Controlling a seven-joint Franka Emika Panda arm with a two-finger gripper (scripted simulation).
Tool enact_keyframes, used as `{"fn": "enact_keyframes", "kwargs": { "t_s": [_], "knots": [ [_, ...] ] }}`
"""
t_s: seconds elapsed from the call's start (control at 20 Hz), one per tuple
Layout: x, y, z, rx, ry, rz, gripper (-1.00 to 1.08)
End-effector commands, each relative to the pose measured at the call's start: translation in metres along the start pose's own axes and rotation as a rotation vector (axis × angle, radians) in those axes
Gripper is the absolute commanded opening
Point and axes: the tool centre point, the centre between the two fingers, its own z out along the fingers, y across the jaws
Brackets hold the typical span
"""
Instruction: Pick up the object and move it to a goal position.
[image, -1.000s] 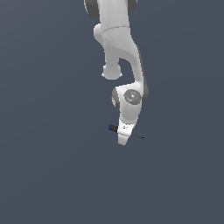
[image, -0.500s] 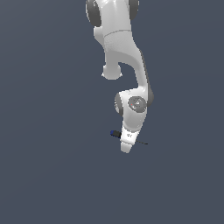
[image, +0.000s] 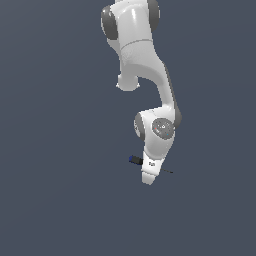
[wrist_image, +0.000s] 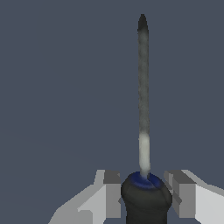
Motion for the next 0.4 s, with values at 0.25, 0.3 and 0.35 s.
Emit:
{"fn": "enact_keyframes", "kwargs": {
  "t_s": [0.25, 0.3, 0.35],
  "knots": [
    [0.0067, 0.0099, -0.0008, -0.001, 0.0, 0.0, -1.0],
    [0.0069, 0.0102, -0.0008, -0.001, 0.0, 0.0, -1.0],
    [0.007, 0.0103, -0.0008, -0.001, 0.0, 0.0, -1.0]
  ]
}}
